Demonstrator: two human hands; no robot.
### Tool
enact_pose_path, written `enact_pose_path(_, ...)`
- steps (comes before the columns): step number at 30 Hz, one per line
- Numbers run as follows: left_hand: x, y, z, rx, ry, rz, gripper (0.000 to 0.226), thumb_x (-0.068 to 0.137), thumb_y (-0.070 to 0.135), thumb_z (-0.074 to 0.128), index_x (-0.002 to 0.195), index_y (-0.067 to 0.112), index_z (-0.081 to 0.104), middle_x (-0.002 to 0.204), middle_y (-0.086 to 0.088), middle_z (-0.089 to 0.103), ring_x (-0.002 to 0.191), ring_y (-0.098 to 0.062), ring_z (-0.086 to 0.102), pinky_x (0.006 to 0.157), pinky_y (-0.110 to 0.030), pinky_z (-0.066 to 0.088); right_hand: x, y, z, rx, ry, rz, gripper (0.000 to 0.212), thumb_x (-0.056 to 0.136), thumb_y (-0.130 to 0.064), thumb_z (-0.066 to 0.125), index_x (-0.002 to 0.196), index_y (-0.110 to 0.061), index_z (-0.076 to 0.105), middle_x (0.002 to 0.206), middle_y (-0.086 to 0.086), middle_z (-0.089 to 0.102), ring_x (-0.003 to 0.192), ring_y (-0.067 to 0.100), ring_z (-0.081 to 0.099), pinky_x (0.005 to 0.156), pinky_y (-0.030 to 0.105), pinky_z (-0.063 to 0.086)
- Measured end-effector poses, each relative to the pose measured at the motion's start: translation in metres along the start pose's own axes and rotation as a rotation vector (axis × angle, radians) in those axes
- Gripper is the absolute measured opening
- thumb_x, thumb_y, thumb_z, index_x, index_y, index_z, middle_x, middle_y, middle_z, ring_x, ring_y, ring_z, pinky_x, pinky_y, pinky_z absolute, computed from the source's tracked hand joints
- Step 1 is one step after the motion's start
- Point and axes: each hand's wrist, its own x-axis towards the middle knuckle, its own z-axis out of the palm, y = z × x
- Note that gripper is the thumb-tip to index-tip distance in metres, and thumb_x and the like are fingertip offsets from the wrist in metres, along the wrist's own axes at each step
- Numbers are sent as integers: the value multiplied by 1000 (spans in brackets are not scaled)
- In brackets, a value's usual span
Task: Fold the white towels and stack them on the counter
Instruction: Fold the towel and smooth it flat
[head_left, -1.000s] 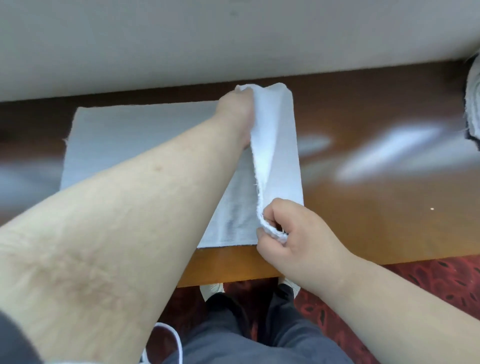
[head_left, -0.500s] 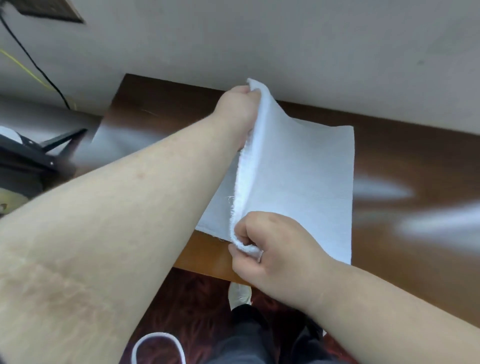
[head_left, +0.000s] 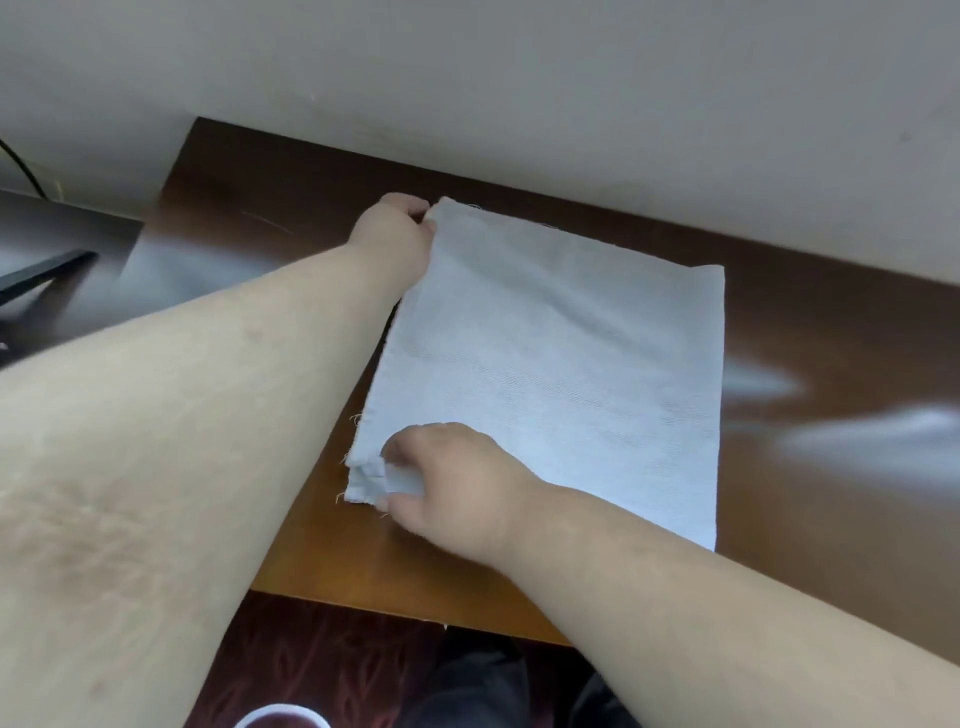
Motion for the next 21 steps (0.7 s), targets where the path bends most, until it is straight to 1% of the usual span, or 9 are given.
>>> enact_pose_path(2, -6, -3, 3, -46, 24, 37, 53, 98, 30, 53, 148, 20, 38, 135, -6, 52, 121, -23, 52, 98, -26, 40, 0, 11, -14, 99, -18, 4, 46, 89, -51, 56, 131, -32, 56, 128, -15, 60, 117, 6, 53, 95, 23, 43)
enact_pose_path(3, -14, -3, 5, 13, 53, 85, 58, 96, 30, 55, 149, 21, 34, 141, -9, 45, 125, -26, 48, 100, -29, 39, -1, 17, -27, 141, 47, 23, 42, 90, -49, 54, 128, -33, 58, 124, -18, 61, 113, 1, 54, 93, 19, 42)
enact_pose_path(6, -59, 0, 19, 288, 171, 269, 51, 92, 30, 56, 142, 26, 44, 139, -11, 40, 123, -32, 45, 98, -38, 40, 5, 53, -75, 111, 473, 96, 29, 93, -30, 54, 120, -28, 65, 115, -15, 62, 108, 1, 54, 93, 13, 39)
enact_pose_path(8, -98, 2, 35, 337, 64, 328, 41, 92, 34, 56, 132, 28, 52, 127, -9, 47, 110, -30, 54, 92, -37, 47, 13, 82, -106, -61, 589, 166, 35, 95, -18, 50, 127, -21, 63, 131, -3, 59, 125, 13, 48, 101, 12, 27)
enact_pose_path(11, -149, 2, 67, 531, -147, 337, 49, 93, 44, 51, 139, 30, 41, 124, -9, 44, 111, -32, 49, 89, -42, 48, 20, 125, -129, -315, 310, 262, 49, 100, -24, 43, 149, -23, 41, 160, 5, 29, 148, 26, 21, 120, 34, 17)
enact_pose_path(13, -167, -1, 82, 726, -169, 348, 58, 95, 51, 43, 147, 31, 28, 130, -8, 39, 117, -29, 40, 88, -43, 42, 13, 145, -128, -429, 179, 304, 59, 101, -39, 42, 156, -29, 22, 167, 2, 10, 152, 25, 6, 122, 43, 10)
enact_pose_path(16, -171, -2, 90, 849, -183, 376, 61, 97, 55, 34, 151, 29, 21, 144, -7, 29, 127, -28, 32, 96, -43, 35, -9, 163, -118, -444, 219, 388, 71, 97, -57, 41, 157, -36, 11, 167, -4, 2, 153, 22, 1, 122, 44, 11)
enact_pose_path(19, -171, 4, 97, 926, -271, 385, 63, 99, 54, 28, 153, 27, 14, 160, -8, 9, 144, -31, 13, 111, -51, 23, -40, 171, -105, -397, 281, 513, 77, 91, -68, 38, 156, -37, 11, 167, -6, 3, 152, 22, 5, 119, 45, 17)
enact_pose_path(21, -171, 8, 104, 970, -316, 391, 62, 100, 46, 29, 155, 28, 7, 164, -4, -3, 146, -33, 5, 112, -51, 20, -64, 174, -93, -341, 318, 594, 80, 89, -70, 37, 156, -36, 13, 167, -6, 4, 150, 23, 8, 117, 46, 20)
